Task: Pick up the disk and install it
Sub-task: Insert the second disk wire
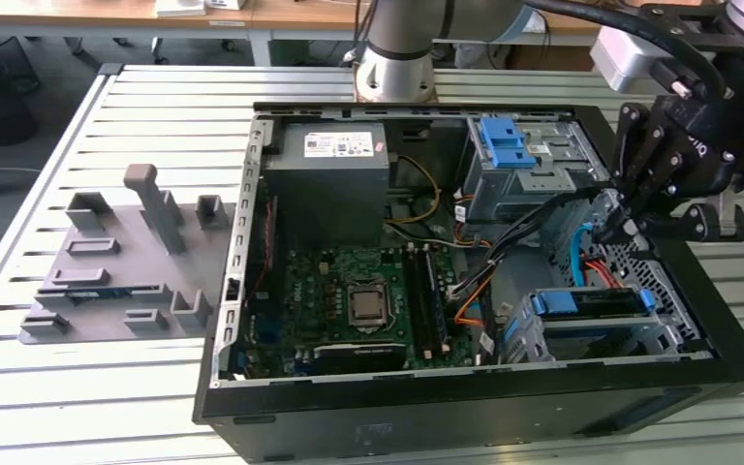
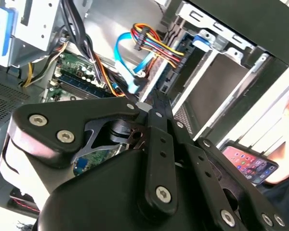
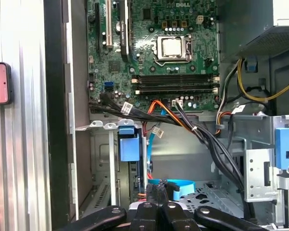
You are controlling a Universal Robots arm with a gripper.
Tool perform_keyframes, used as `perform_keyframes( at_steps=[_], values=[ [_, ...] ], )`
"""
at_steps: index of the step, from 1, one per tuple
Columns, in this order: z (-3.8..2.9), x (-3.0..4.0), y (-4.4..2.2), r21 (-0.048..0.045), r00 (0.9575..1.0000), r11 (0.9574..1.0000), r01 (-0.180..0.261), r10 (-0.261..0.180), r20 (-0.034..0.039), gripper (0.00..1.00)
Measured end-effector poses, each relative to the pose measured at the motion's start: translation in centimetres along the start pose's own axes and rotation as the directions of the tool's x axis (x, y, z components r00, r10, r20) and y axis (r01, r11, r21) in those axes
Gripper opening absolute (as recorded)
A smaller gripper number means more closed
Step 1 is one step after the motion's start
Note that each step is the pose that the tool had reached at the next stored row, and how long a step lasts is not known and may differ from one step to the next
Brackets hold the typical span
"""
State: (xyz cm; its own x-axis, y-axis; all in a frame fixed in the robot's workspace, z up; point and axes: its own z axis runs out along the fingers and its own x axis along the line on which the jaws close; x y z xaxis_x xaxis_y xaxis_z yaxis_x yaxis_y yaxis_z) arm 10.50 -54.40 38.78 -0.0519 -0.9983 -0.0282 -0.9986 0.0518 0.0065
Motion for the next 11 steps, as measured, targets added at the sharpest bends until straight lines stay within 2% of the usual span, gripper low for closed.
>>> perform_keyframes(
  at_steps=[7,11],
  values=[
    [-0.02,-1.25,0.41,0.0000,1.0000,1.0000,0.000,0.000,0.0000,0.11],
    [-0.04,-1.38,0.42,0.0000,1.0000,1.0000,0.000,0.000,0.0001,0.11]
  ],
)
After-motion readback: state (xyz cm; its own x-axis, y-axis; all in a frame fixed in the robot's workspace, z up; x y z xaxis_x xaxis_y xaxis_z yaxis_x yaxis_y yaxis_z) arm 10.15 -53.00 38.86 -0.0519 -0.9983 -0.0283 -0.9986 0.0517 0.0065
